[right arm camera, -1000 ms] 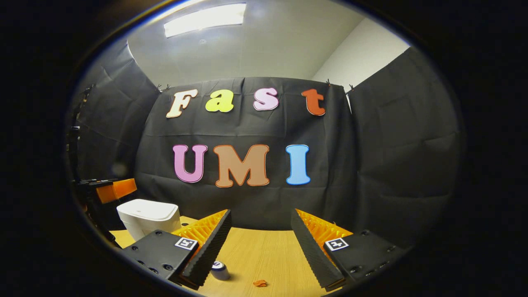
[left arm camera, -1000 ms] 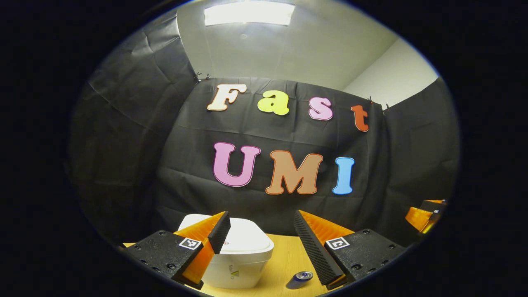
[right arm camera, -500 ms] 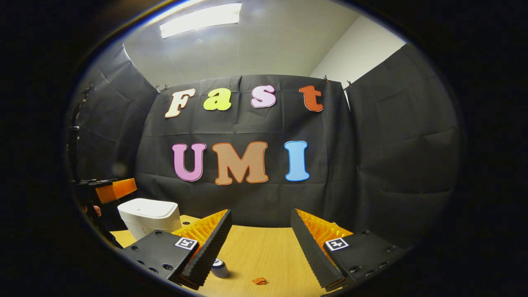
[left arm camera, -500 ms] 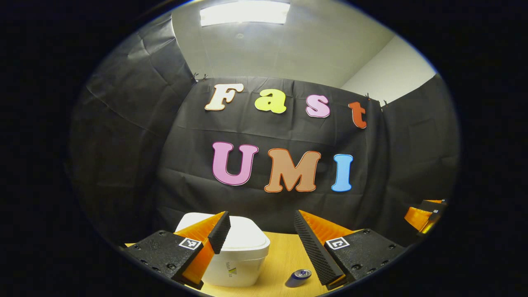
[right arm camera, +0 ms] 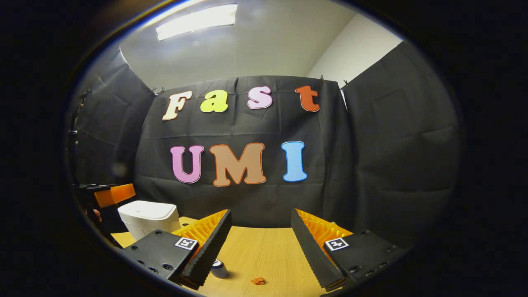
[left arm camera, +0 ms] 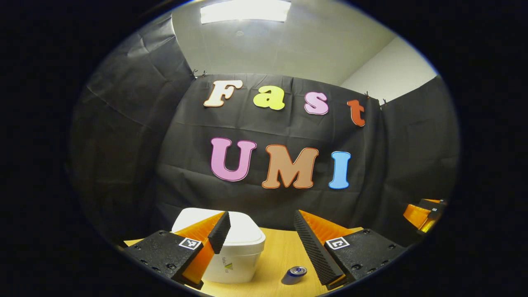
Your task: Press the lid of the desktop garbage bin to open it, pick up the crumpled paper on the desktop and throw it into the bin, then pick up the pop can on the desktop and drop it into the bin, and finally close the garbage bin lid.
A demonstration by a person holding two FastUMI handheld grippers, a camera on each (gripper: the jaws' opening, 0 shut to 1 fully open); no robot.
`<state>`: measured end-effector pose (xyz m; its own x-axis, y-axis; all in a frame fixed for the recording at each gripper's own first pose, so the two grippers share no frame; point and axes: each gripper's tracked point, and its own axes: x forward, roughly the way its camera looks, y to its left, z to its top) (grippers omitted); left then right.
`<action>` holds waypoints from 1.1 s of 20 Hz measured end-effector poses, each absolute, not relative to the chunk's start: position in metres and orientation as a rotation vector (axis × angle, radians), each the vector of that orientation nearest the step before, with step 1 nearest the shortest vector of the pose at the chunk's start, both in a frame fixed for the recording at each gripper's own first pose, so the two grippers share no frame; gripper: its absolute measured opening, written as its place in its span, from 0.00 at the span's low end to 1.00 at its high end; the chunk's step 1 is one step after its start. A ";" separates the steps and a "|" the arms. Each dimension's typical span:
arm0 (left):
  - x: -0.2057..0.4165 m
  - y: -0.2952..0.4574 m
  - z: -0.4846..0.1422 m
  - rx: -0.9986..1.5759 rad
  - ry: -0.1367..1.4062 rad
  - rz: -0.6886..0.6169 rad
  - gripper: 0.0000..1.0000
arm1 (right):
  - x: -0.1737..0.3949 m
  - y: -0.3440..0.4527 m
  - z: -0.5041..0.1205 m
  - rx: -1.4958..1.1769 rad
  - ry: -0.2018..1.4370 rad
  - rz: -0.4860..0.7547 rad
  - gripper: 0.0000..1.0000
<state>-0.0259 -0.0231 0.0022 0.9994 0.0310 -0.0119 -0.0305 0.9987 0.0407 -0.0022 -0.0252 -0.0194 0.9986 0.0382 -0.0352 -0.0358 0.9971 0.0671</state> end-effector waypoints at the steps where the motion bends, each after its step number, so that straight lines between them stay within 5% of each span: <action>1: -0.026 -0.022 0.002 0.044 0.011 0.033 0.93 | -0.002 -0.024 -0.020 0.071 0.033 0.037 0.96; 22: -0.010 0.021 -0.007 0.138 0.031 0.132 0.88 | 0.018 -0.003 -0.027 0.043 0.056 0.096 0.96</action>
<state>-0.0095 0.0212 -0.0065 0.9908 0.1334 -0.0219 -0.1291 0.9818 0.1393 0.0178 -0.0034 -0.0270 0.9938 0.0974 -0.0535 -0.0950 0.9944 0.0458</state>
